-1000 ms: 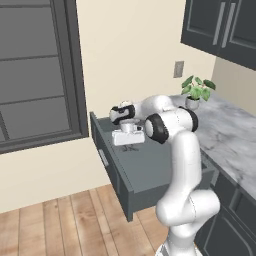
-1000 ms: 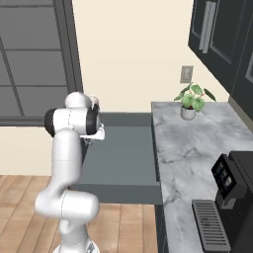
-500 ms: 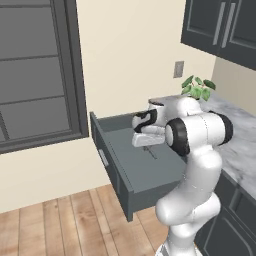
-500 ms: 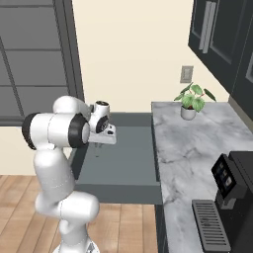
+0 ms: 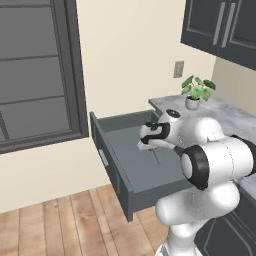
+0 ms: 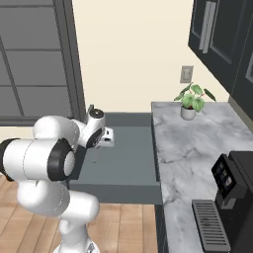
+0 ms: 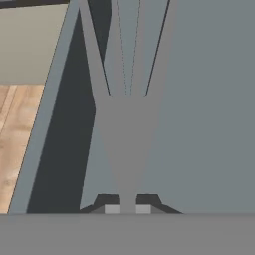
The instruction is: Pick up the metallic utensils from the counter and place them in the open drawer. Make sure not to pick up any wooden utensils.
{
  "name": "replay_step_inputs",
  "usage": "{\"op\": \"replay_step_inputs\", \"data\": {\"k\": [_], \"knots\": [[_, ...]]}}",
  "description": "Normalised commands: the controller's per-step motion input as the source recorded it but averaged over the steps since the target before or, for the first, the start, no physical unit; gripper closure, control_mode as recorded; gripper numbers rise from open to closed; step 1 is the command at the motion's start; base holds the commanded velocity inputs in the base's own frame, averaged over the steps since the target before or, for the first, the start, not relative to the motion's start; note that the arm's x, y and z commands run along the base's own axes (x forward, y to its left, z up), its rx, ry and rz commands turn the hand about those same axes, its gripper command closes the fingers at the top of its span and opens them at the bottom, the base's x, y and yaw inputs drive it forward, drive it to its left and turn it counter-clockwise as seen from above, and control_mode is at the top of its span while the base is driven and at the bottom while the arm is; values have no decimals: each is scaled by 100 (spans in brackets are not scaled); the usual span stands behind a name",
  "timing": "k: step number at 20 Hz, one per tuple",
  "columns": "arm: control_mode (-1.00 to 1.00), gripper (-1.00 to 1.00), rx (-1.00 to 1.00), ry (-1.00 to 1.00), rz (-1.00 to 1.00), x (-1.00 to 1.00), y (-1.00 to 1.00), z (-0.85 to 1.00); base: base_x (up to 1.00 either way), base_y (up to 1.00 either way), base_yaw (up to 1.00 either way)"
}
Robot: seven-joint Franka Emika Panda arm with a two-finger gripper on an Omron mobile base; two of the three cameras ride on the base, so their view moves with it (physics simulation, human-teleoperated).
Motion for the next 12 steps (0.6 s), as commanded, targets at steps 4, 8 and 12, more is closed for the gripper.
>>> {"op": "replay_step_inputs", "data": {"k": [4, 8, 12], "knots": [[-100, 100, -1, -2, 0, 24, -17, -23, 0, 0, 0], [-100, 100, 0, 0, 0, 57, -19, -39, 0, 0, 0], [-100, 100, 0, 0, 0, 30, -14, -52, 0, 0, 0]]}}
